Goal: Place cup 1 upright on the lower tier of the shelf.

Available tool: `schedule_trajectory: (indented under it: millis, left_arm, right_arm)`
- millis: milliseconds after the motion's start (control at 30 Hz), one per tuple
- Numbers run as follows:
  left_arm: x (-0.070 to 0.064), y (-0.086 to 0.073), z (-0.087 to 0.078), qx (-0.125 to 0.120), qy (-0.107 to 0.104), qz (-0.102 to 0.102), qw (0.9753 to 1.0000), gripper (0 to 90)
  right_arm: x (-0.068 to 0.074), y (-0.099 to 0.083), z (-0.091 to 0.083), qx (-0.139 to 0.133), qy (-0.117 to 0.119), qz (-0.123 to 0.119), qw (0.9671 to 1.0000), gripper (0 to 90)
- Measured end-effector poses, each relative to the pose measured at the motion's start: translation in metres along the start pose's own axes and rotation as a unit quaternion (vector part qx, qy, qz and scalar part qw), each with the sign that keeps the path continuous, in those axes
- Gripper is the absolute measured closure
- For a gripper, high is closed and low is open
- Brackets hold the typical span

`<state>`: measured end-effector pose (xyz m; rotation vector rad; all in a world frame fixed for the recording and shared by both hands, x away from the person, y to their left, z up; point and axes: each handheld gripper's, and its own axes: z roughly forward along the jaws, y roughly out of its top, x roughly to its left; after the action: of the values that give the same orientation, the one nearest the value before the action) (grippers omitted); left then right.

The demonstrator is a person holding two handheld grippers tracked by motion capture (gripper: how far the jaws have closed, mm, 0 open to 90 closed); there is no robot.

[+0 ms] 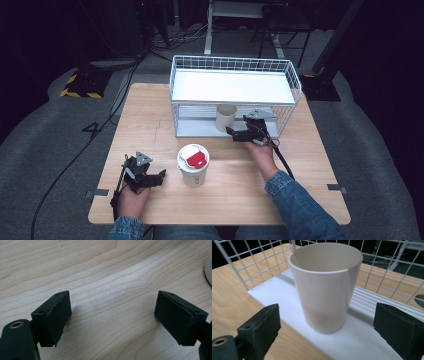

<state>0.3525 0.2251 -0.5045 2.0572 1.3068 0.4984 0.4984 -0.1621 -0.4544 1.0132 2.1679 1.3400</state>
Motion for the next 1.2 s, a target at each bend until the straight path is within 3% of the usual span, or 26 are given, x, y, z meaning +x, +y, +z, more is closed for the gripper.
schedule_trajectory:
  millis: [167,400,600,800,933,1200]
  left_arm:
    - [0.000,0.000,0.000,0.000,0.000,0.000,1.0000,14.7]
    - [0.000,0.000,0.000,0.000,0.001,0.000,1.0000,14.8]
    - [0.000,0.000,0.000,0.000,0.001,0.000,1.0000,14.8]
    - [0.000,0.000,0.000,0.000,0.001,0.000,1.0000,14.8]
    - [0.000,0.000,0.000,0.000,0.000,-0.001,1.0000,14.7]
    - [0.000,0.000,0.000,0.000,0.000,0.000,1.0000,14.7]
  right_arm:
    - [0.001,-0.002,-0.018,-0.008,0.003,-0.007,0.9999,7.8]
    - [0.003,-0.002,-0.045,0.007,0.008,-0.020,0.9998,7.8]
    - [0.002,-0.006,-0.071,0.005,0.009,-0.029,0.9995,7.8]
    - [-0.003,-0.009,-0.092,0.013,0.011,-0.022,0.9996,7.8]
    - [-0.006,-0.012,-0.104,0.030,-0.001,-0.024,0.9993,7.8]
    - [-0.013,-0.027,-0.128,0.030,0.001,-0.017,0.9994,7.7]
